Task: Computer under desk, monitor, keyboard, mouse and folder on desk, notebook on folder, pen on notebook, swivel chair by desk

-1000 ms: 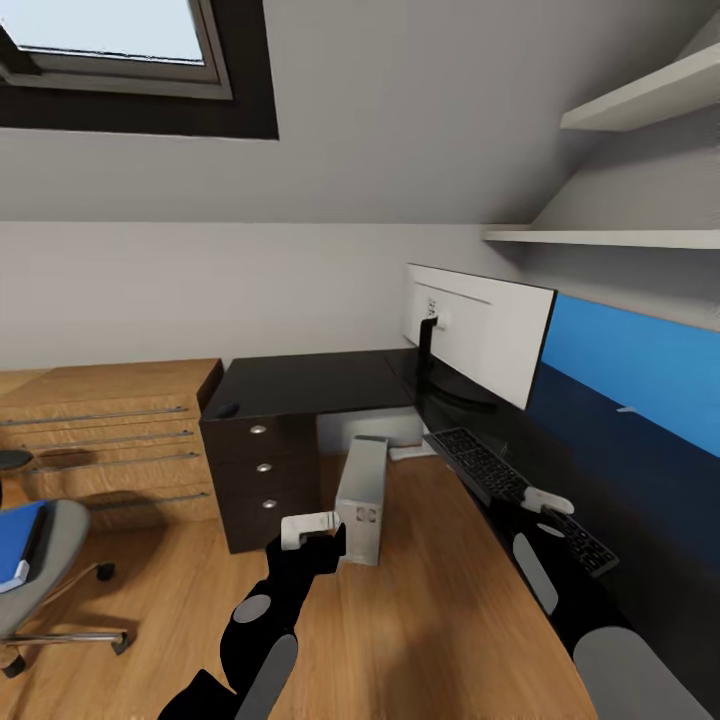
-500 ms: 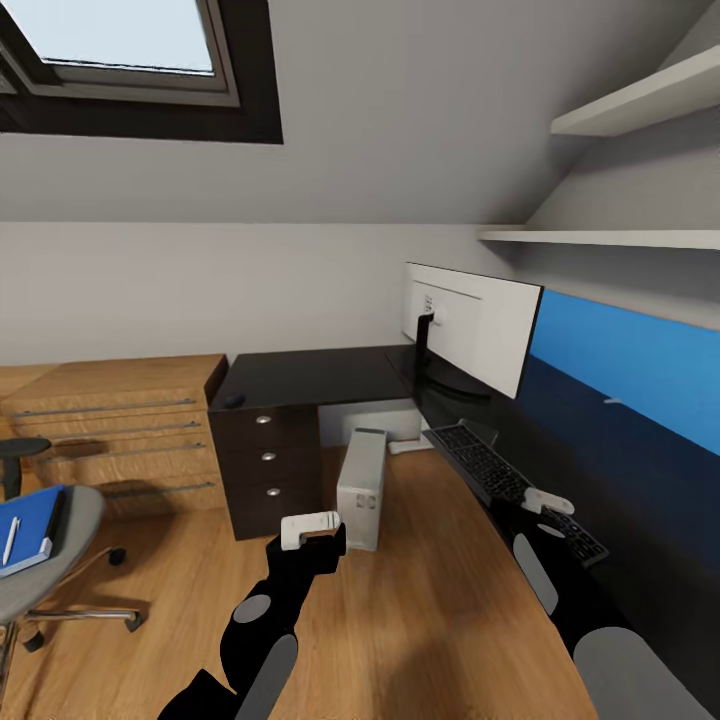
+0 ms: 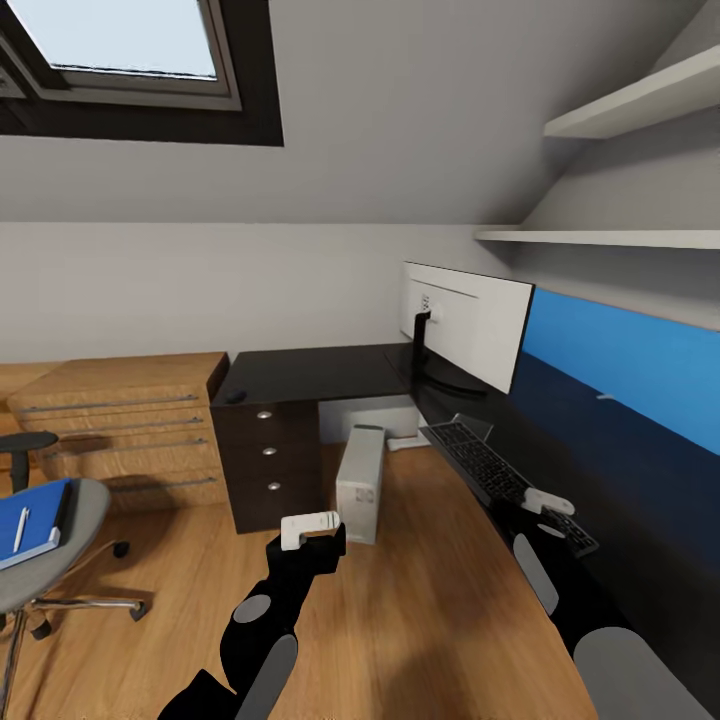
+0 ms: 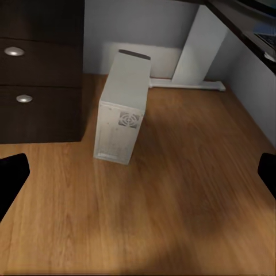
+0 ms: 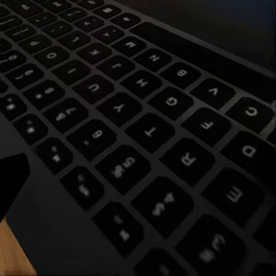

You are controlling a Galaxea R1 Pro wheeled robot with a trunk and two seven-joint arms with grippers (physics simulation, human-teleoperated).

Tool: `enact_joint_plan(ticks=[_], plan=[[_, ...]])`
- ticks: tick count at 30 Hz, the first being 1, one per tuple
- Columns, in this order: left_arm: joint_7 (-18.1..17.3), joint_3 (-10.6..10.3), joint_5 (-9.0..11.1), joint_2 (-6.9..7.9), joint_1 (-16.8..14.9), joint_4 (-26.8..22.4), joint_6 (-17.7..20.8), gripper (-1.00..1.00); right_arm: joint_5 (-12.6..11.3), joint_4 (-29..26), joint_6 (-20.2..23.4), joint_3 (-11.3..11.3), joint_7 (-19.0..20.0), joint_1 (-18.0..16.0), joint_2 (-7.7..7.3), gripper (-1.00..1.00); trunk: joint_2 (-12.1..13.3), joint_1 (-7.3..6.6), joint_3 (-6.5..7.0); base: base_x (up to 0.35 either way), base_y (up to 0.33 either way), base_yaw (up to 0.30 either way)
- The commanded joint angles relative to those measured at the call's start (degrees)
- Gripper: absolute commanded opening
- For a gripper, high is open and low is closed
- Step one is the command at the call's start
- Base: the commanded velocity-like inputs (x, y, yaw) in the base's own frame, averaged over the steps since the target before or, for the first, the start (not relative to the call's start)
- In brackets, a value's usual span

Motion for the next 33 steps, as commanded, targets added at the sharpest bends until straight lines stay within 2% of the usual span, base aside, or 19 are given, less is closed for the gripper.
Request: enact_joint_plan(ticks=[1,17,33], plan=[[0.54,-0.08,0.56,0.01,-0.07,-0.08,0.12,1.0,-0.67,1.4,0.29,-0.02,-0.29,0.01,-0.03,1.0,-0.03,-0.01,-0.07,-0.093,-0.073,0.0],[0.54,-0.08,0.56,0.01,-0.08,-0.08,0.12,1.0,-0.67,1.4,0.28,-0.01,-0.28,0.01,-0.03,1.0,-0.03,-0.01,-0.07,-0.125,-0.118,0.0],[0.49,0.1,0.66,-0.03,-0.08,-0.39,0.12,1.0,-0.24,1.49,0.32,0.56,-0.47,0.01,0.06,1.0,-0.43,0.21,-0.25,-0.009,-0.008,0.0]])
